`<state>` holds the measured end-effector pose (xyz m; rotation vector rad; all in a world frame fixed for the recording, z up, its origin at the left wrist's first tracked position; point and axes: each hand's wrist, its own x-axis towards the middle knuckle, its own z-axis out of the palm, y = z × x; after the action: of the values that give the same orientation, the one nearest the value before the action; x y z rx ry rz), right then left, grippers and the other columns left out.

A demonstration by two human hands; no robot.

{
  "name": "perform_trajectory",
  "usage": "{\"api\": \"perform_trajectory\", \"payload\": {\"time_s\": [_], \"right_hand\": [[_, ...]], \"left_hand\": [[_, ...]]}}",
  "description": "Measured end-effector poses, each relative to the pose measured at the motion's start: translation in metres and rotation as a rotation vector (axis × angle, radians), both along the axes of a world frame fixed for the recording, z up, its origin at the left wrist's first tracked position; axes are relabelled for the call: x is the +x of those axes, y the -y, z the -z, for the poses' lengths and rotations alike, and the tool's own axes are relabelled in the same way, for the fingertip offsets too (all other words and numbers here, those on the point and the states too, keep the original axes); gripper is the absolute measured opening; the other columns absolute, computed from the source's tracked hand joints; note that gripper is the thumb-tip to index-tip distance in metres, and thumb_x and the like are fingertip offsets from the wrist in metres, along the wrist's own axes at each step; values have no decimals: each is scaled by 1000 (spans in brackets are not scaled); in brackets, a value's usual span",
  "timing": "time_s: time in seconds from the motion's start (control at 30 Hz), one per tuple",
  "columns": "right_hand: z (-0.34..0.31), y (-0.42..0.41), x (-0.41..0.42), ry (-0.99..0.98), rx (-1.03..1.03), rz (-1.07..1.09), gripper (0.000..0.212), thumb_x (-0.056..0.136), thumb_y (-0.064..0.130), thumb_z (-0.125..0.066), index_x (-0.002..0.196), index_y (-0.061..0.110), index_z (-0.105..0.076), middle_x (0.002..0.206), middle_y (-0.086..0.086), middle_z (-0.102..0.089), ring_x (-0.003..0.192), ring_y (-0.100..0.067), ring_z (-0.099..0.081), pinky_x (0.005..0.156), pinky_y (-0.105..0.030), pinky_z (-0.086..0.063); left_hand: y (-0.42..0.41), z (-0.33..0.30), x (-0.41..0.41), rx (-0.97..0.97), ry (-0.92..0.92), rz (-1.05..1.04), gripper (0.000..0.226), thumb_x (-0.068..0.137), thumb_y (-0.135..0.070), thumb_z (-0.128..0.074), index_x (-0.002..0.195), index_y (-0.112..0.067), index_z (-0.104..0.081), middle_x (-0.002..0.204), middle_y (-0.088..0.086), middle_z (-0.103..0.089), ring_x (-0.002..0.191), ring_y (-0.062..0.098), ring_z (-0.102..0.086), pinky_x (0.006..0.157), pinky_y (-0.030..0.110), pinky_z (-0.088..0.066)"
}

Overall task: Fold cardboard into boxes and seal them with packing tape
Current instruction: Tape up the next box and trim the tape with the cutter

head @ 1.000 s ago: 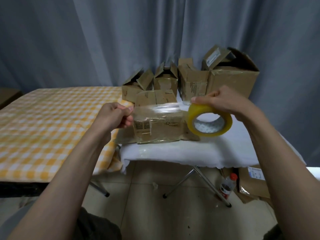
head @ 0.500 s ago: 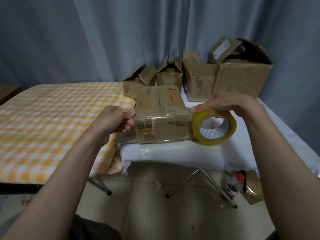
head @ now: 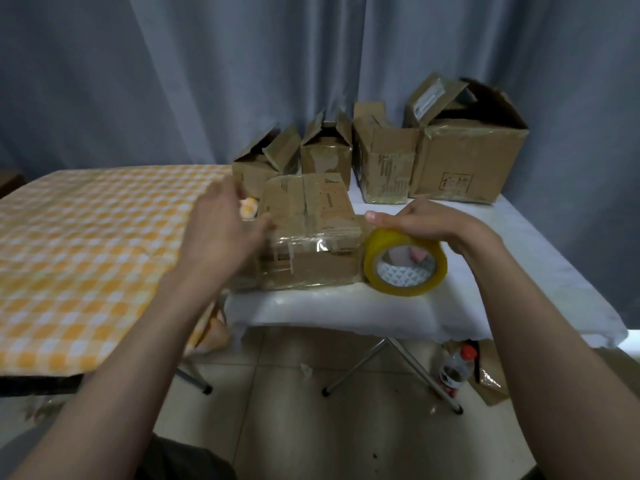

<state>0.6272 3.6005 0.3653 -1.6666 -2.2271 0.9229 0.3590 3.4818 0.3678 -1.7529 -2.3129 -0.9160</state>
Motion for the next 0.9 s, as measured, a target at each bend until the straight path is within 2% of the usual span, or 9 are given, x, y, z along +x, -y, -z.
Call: {"api": "perform_trajectory", "payload": {"time_s": [0.07, 0.17, 0.27, 0.43, 0.5, 0.63, 0.7, 0.77, 0.9], "right_hand": [[2, 1, 1, -1, 25, 14, 74, 80, 82, -46, 74, 11, -67, 87, -14, -74, 88, -24, -70, 73, -30, -48], [5, -2, 6, -23, 54, 59, 79, 89, 77, -38, 79, 5, -70, 94, -13, -74, 89, -25, -70, 88, -38, -52], [11, -9, 12, -148, 26, 110, 58, 97, 66, -38, 85, 19, -71, 110, -7, -68, 102, -25, -64, 98, -41, -49], [26, -32, 38, -214, 121, 288, 26, 92, 34, -70, 73, 17, -72, 71, -4, -66, 66, -18, -59, 55, -26, -47], [37, -37, 49, -141, 69, 361, 17, 87, 23, -76, 76, 12, -70, 70, -8, -67, 61, -19, -59, 51, -25, -48], [55, -36, 48, 80, -56, 317, 14, 80, -7, -63, 78, 6, -69, 59, -12, -63, 54, -24, -60, 55, -31, -54], [55, -37, 45, 53, -58, 333, 11, 78, -10, -65, 80, 0, -71, 66, -17, -67, 60, -27, -63, 69, -38, -59], [48, -38, 46, -25, -9, 385, 2, 82, -2, -73, 83, 0, -72, 83, -21, -71, 74, -30, -69, 80, -43, -61], [24, -31, 45, -350, 49, 377, 15, 92, 15, -72, 89, 10, -57, 97, -20, -70, 83, -30, -72, 76, -43, -62]], "left_hand": [[-12, -5, 43, 64, 24, 139, 41, 92, -44, -61, 118, -13, -58, 111, 7, -63, 91, 18, -59, 76, 28, -43], [-34, 3, 104, -140, 52, 246, 68, 93, -61, -49, 137, -9, -46, 132, 13, -53, 120, 29, -51, 99, 41, -42], [-45, 17, 127, -232, -81, 206, 88, 92, -70, -40, 146, 0, -32, 144, 21, -40, 131, 35, -38, 109, 43, -30], [-51, 29, 123, -189, -54, 152, 104, 84, -81, -38, 146, 2, -33, 146, 21, -39, 136, 35, -34, 112, 44, -27], [-48, 30, 125, -147, -29, 154, 106, 82, -81, -41, 147, 3, -31, 148, 21, -36, 137, 35, -32, 114, 44, -26], [-44, 34, 126, -95, 48, 159, 107, 80, -79, -49, 144, 5, -32, 144, 19, -35, 134, 33, -35, 114, 44, -32], [-43, 34, 124, -92, 39, 166, 102, 80, -78, -51, 138, 6, -39, 138, 17, -37, 129, 31, -40, 109, 43, -37], [-42, 35, 121, -90, 22, 185, 93, 83, -74, -52, 131, 6, -46, 134, 16, -39, 125, 31, -42, 106, 42, -39], [-41, 35, 118, -87, 47, 227, 78, 85, -62, -57, 125, 4, -50, 129, 13, -39, 122, 31, -43, 104, 44, -39]]}}
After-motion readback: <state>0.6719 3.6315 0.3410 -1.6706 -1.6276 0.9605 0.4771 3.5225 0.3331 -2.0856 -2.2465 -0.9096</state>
